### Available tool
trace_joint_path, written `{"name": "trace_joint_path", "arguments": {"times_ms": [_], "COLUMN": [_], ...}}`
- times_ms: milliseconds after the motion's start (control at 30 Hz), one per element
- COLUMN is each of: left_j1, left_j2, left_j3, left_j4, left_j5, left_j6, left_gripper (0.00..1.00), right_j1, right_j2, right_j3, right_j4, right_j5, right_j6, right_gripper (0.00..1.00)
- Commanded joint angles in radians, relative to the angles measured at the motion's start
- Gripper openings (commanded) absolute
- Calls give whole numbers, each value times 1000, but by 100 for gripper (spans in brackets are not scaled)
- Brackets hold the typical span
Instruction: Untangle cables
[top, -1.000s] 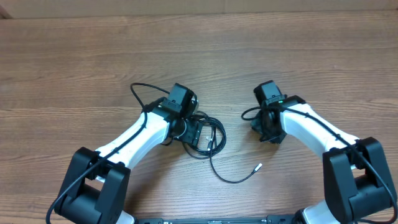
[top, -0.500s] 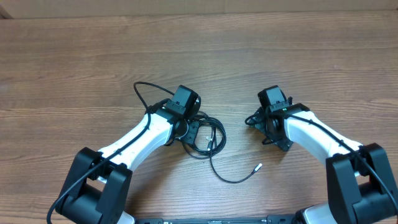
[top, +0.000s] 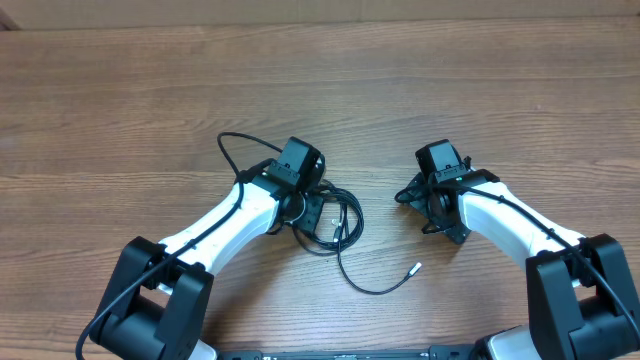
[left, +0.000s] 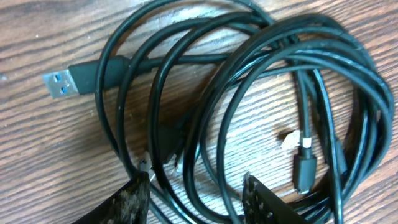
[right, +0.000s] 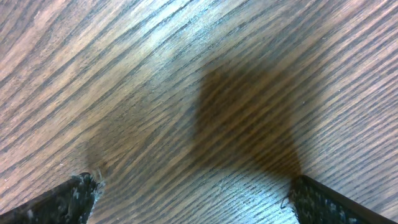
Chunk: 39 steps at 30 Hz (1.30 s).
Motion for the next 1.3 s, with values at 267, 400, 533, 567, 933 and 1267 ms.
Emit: {"name": "trace_joint_path", "arguments": {"times_ms": [267, 400, 533, 567, 933, 1267], "left_j1": [-29, -28, -26, -26, -25, 1], "left_j2": [69, 69, 69, 69, 69, 40], "left_j3": [-2, 6, 28, 32, 35, 138], "left_j4": [5, -2, -52, -70, -201, -369], "left_j5": [-40, -40, -133, -190, -668, -647], "left_j6": [-32, -32, -32, -32, -145, -320], "left_gripper": [50, 33, 31, 31, 73, 74], "right_j1": [3, 3, 3, 3, 3, 3], "right_j2": [58, 58, 58, 58, 58, 58], "right_j3": [-57, -57, -57, -57, -57, -57], "right_j4": [22, 22, 22, 22, 22, 22], "right_j5": [-72, -72, -72, -73, -73, -73], "right_j6": [5, 5, 5, 5, 5, 5], "right_gripper": [100, 100, 100, 100, 100, 100]}}
